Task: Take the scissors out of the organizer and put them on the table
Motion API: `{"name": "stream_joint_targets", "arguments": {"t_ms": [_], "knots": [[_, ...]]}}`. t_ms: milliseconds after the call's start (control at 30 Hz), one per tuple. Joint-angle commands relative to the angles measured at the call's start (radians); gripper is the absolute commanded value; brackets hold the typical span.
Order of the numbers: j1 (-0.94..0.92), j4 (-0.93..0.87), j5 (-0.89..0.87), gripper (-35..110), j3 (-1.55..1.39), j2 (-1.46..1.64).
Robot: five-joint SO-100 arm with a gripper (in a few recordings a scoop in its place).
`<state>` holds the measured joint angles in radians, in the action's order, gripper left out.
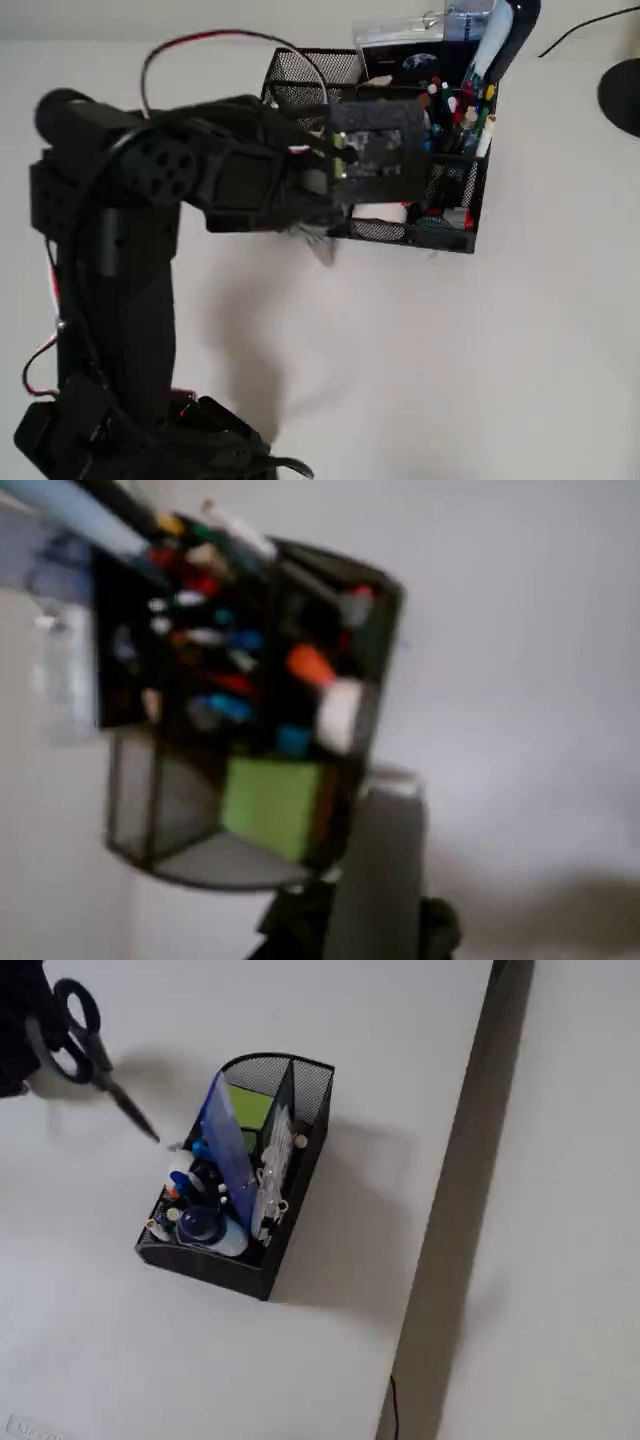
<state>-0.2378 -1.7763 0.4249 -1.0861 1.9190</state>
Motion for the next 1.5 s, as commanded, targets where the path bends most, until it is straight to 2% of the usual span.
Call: {"name": "stream_joint_targets", "arguments": {"t_ms": [0, 267, 667, 833, 1200, 1467], "knots": [[-0.003, -0.046, 0.02, 0, -0.115, 0.04], [0.015, -0.043, -0.02, 1, -0.135, -0.058], [-0.005, -0.037, 0.023, 47, -0.132, -0.078], [-0.011, -0.038, 0.075, 58, -0.132, -0.075], [-0.138, -0.048, 0.492, 60, -0.201, -0.114], [-0.222, -0.046, 0.864, 59, -0.38, -0.046]]}}
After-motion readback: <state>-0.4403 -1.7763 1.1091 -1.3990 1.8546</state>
